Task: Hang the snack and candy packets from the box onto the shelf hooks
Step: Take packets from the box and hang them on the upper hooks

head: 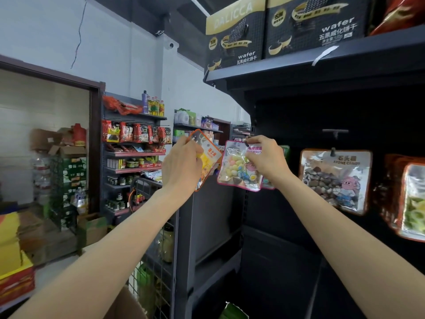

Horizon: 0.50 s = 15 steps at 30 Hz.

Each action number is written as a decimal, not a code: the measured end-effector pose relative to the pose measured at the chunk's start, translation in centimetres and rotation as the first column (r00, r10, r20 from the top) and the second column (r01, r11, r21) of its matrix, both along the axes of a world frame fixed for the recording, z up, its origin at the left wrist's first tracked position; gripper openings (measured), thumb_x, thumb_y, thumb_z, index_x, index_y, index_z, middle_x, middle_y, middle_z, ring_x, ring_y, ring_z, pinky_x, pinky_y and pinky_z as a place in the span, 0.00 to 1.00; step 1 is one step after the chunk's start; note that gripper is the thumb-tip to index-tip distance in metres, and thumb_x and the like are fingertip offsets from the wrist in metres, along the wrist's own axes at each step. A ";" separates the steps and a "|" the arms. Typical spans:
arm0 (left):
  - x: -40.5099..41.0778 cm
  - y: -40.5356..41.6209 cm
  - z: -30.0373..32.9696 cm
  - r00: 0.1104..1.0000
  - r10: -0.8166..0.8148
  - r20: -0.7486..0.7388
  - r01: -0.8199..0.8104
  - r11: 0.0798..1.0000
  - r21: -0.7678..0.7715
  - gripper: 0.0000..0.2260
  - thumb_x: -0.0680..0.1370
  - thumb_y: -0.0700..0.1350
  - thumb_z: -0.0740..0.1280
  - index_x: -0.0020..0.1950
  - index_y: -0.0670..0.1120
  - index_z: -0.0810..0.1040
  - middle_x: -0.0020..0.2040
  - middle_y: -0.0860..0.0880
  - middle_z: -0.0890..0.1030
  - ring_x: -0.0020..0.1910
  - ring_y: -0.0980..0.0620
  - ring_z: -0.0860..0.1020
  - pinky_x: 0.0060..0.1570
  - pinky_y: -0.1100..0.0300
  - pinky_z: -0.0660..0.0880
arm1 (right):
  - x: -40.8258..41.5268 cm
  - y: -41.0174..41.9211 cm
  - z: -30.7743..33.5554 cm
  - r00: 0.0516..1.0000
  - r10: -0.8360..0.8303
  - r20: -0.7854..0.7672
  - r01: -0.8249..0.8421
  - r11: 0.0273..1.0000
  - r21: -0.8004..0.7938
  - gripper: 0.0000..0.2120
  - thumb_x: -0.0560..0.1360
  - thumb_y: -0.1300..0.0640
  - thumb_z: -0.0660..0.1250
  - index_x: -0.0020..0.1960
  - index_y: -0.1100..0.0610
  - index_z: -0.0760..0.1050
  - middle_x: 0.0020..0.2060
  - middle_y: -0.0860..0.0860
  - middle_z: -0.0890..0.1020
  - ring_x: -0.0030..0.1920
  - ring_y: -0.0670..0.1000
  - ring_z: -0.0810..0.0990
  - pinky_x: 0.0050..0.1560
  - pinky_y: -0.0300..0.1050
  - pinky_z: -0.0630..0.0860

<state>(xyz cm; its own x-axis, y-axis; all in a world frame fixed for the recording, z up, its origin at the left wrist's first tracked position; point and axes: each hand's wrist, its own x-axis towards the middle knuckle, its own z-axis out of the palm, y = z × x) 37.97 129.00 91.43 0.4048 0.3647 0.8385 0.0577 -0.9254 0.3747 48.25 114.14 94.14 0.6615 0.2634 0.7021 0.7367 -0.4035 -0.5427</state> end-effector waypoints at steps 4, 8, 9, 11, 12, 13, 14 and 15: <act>-0.1 -0.1 0.0 0.999 -0.040 0.017 0.040 0.999 0.006 0.09 0.78 0.40 0.65 0.57 0.46 0.79 0.59 0.50 0.73 0.54 0.48 0.76 0.44 0.57 0.71 | 1.3 0.1 -0.4 0.996 -0.072 0.061 0.074 0.996 -0.041 0.20 0.76 0.67 0.63 0.67 0.58 0.71 0.64 0.55 0.74 0.56 0.50 0.77 0.46 0.34 0.75; 0.2 -0.1 -0.1 0.986 -0.163 0.024 0.165 0.978 -0.129 0.07 0.76 0.41 0.68 0.53 0.48 0.81 0.56 0.51 0.74 0.50 0.51 0.75 0.44 0.60 0.68 | 1.8 0.4 -1.5 0.988 -0.145 0.043 0.148 0.986 -0.073 0.25 0.76 0.69 0.63 0.71 0.56 0.67 0.68 0.59 0.64 0.65 0.58 0.71 0.65 0.46 0.69; 0.2 -0.1 -0.1 0.981 -0.192 0.024 0.194 0.969 -0.153 0.07 0.76 0.40 0.68 0.52 0.48 0.81 0.55 0.50 0.75 0.48 0.53 0.73 0.45 0.61 0.67 | 1.8 0.4 -1.9 0.986 -0.158 0.053 0.162 0.983 -0.080 0.26 0.76 0.69 0.63 0.72 0.56 0.66 0.70 0.59 0.61 0.67 0.57 0.69 0.66 0.44 0.67; 0.2 0.1 -0.2 0.968 -0.248 0.027 0.249 0.950 -0.188 0.07 0.75 0.40 0.69 0.51 0.48 0.82 0.53 0.50 0.75 0.47 0.55 0.71 0.44 0.67 0.64 | 1.5 0.4 -2.5 0.983 -0.170 0.071 0.176 0.981 -0.079 0.28 0.75 0.70 0.62 0.73 0.55 0.64 0.72 0.58 0.57 0.70 0.57 0.64 0.67 0.42 0.65; 0.2 0.1 -0.2 0.961 -0.276 0.025 0.275 0.939 -0.207 0.07 0.74 0.40 0.69 0.51 0.48 0.82 0.53 0.51 0.75 0.47 0.55 0.71 0.44 0.69 0.62 | 1.3 0.3 -2.7 0.982 -0.177 0.069 0.182 0.980 -0.078 0.29 0.75 0.70 0.61 0.73 0.55 0.64 0.72 0.58 0.55 0.72 0.57 0.59 0.68 0.43 0.63; 0.1 0.1 -0.2 0.951 -0.309 0.027 0.307 0.923 -0.231 0.07 0.74 0.40 0.70 0.51 0.48 0.82 0.53 0.51 0.76 0.48 0.56 0.71 0.44 0.70 0.62 | 1.2 0.2 -3.0 0.980 -0.186 0.067 0.191 0.978 -0.079 0.28 0.75 0.71 0.61 0.73 0.55 0.64 0.72 0.58 0.54 0.73 0.58 0.54 0.69 0.45 0.62; 0.1 0.1 -0.2 0.935 -0.353 0.042 0.351 0.898 -0.266 0.07 0.74 0.40 0.70 0.51 0.48 0.82 0.54 0.51 0.78 0.49 0.56 0.72 0.44 0.70 0.63 | 0.9 0.1 -3.1 0.977 -0.200 0.076 0.205 0.976 -0.072 0.27 0.75 0.70 0.61 0.73 0.55 0.65 0.72 0.59 0.53 0.73 0.58 0.52 0.70 0.46 0.61; 0.0 0.0 -0.2 0.912 -0.404 0.074 0.406 0.859 -0.311 0.07 0.73 0.39 0.70 0.50 0.48 0.82 0.54 0.51 0.79 0.51 0.56 0.73 0.43 0.71 0.65 | 0.4 -0.1 -3.2 0.970 -0.221 0.106 0.227 0.972 -0.054 0.26 0.76 0.68 0.61 0.72 0.55 0.66 0.72 0.59 0.54 0.73 0.58 0.52 0.70 0.47 0.61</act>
<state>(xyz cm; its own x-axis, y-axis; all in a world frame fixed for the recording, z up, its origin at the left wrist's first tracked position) 37.96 129.00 91.24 0.5692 0.4127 0.7111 -0.2997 -0.7012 0.6469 48.68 114.00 90.94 0.6373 0.1639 0.7530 0.6719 -0.5967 -0.4387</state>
